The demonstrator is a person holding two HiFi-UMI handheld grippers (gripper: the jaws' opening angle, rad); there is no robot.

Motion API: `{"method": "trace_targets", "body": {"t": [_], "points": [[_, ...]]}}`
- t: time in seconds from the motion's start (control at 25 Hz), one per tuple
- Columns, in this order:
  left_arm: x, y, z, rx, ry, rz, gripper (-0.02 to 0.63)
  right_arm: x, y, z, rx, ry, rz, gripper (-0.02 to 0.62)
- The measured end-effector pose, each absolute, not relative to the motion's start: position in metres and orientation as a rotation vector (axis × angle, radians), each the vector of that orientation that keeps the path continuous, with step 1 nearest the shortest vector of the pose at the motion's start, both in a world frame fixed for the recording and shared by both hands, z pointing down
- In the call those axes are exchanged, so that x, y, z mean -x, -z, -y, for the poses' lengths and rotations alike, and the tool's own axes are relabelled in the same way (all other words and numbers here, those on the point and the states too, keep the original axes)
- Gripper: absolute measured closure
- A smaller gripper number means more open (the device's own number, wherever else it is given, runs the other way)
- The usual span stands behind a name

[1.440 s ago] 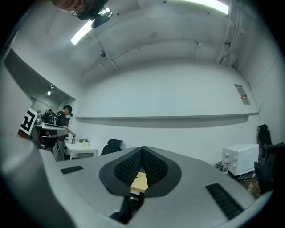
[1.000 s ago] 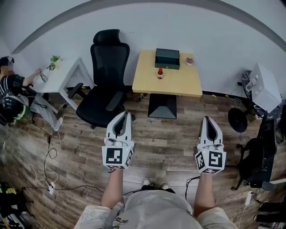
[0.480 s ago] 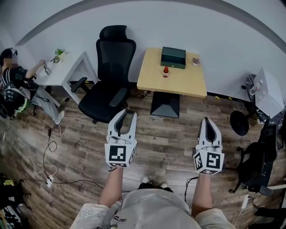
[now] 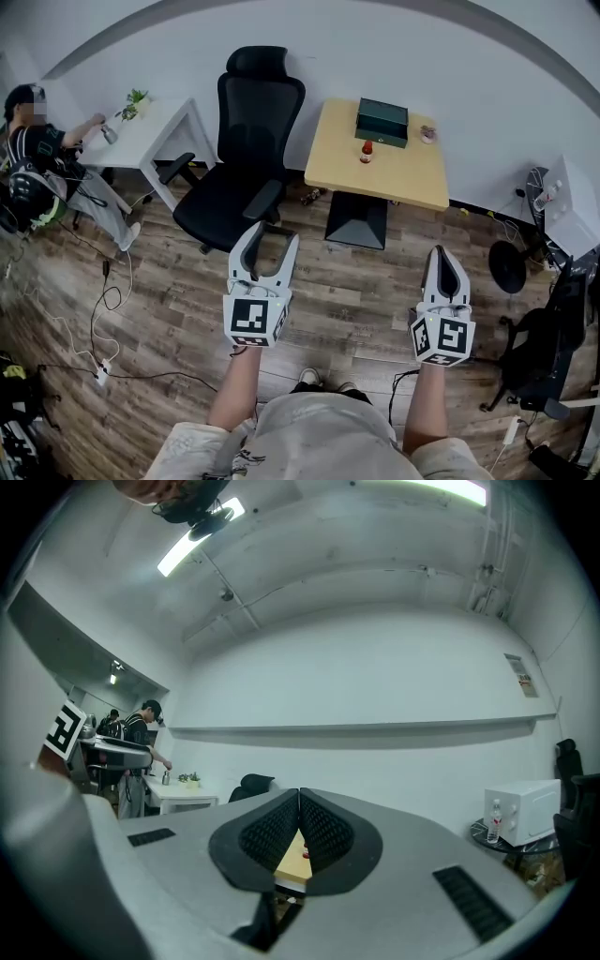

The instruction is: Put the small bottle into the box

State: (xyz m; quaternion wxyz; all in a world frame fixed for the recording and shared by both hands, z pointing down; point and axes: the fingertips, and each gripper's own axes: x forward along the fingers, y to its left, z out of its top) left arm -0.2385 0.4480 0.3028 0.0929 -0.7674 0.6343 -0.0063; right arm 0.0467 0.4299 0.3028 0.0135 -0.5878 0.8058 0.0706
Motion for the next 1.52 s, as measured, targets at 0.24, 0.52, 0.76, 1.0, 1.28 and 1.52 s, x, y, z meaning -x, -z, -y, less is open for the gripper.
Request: {"method": "trace_targets", "body": {"t": [0.24, 0.52, 0.76, 1.0, 1.28, 1.52], "points": [[0.267, -0.312, -0.445, 2.294, 0.018, -1.883, 0.379, -0.025, -0.318, -0.433, 1.877, -0.195, -2.509, 0.58], [0.262, -0.325, -0.422, 2.344, 0.033, -1.849, 0.374, -0.026, -0.328, -0.415, 1.906, -0.174, -2.491, 0.58], [0.239, -0.332, -0.379, 2.366, 0.04, -1.823, 0.374, -0.043, -0.342, -0.376, 1.93, -0.157, -2.483, 0.58], [0.205, -0.335, -0.312, 2.402, 0.074, -1.782, 0.374, -0.075, -0.356, -0.315, 1.983, -0.128, -2.485, 0.58], [0.163, -0.331, -0.225, 2.423, 0.075, -1.789, 0.374, -0.118, -0.35, -0.232, 1.98, -0.097, -2.474, 0.58], [0.128, -0.323, -0.164, 2.403, 0.084, -1.797, 0.374, -0.151, -0.346, -0.172, 1.956, -0.095, -2.488, 0.58]]}}
